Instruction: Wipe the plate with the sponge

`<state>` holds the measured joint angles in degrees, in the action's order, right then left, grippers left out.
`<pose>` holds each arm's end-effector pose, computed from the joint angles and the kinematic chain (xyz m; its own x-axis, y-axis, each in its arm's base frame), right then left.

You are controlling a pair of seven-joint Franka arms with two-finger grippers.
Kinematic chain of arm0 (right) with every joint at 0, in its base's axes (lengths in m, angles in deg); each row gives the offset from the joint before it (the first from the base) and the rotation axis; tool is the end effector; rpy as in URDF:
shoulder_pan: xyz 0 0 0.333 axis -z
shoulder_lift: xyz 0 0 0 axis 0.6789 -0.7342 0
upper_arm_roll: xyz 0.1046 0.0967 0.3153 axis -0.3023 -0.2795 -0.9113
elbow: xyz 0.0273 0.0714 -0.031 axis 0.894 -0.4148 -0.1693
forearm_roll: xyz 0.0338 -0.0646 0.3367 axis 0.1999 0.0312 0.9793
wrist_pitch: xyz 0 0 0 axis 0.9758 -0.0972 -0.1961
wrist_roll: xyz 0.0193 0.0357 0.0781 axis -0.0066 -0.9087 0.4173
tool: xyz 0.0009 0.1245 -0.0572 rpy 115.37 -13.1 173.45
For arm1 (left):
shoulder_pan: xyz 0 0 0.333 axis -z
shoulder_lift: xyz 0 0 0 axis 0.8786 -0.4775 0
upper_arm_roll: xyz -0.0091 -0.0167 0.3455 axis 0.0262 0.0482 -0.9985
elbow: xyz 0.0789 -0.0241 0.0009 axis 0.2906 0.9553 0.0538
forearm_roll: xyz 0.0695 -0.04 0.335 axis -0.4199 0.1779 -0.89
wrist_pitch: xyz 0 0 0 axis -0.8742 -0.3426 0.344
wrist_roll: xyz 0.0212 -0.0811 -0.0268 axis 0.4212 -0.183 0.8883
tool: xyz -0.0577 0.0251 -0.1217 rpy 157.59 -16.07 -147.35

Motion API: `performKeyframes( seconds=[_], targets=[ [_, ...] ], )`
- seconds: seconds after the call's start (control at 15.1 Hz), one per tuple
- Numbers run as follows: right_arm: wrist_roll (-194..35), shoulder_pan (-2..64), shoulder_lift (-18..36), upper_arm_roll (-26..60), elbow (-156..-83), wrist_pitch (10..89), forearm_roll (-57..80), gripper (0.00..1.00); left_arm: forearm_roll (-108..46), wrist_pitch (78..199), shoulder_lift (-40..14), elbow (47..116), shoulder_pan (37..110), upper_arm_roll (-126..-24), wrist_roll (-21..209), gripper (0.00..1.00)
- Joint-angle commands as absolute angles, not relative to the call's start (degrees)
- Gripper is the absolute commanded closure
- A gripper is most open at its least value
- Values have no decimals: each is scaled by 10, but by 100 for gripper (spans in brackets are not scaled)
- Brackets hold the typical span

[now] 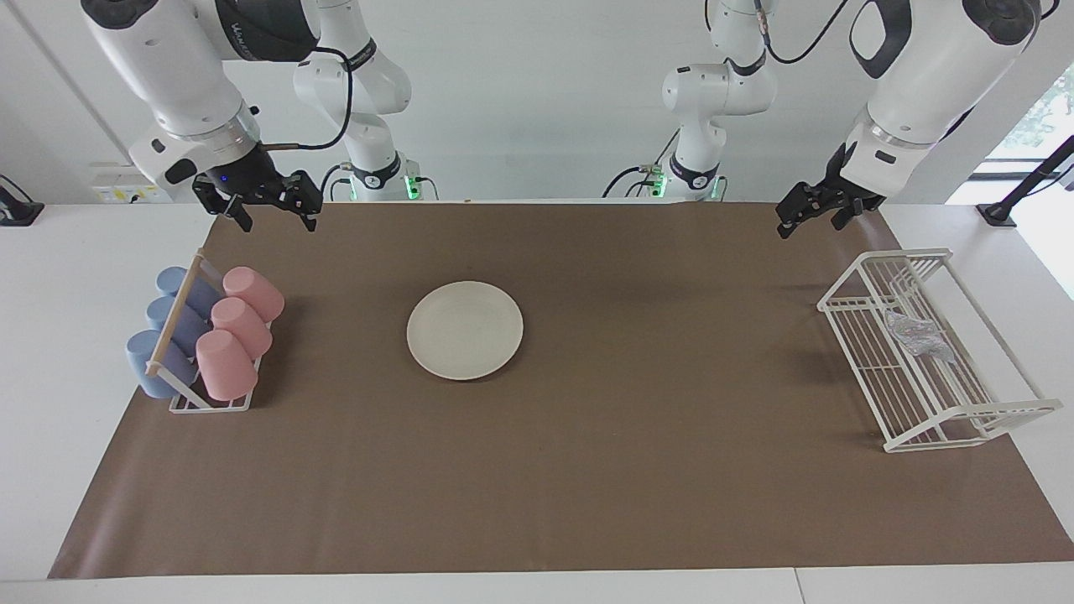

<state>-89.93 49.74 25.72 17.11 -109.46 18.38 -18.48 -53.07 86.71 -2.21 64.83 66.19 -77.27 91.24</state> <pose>0.4845 0.0035 0.6053 0.9940 -0.0298 -0.1052 -0.0301 -0.9995 -0.0015 0.4855 -0.0566 0.6099 0.9885 0.1160 -0.0969 0.1190 -0.9926 0.0255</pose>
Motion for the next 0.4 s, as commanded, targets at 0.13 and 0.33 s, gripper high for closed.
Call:
performKeyframes(
  seconds=[0.13, 0.33],
  targets=[
    [-876, 506, 261, 169, -1099, 189, -184, 0, -521, 866, 2, 668, 618, -743, 899, 0],
    [-874, 505, 261, 169, -1099, 186, -185, 0, -520, 866, 2, 668, 611, -742, 894, 0]
  ],
)
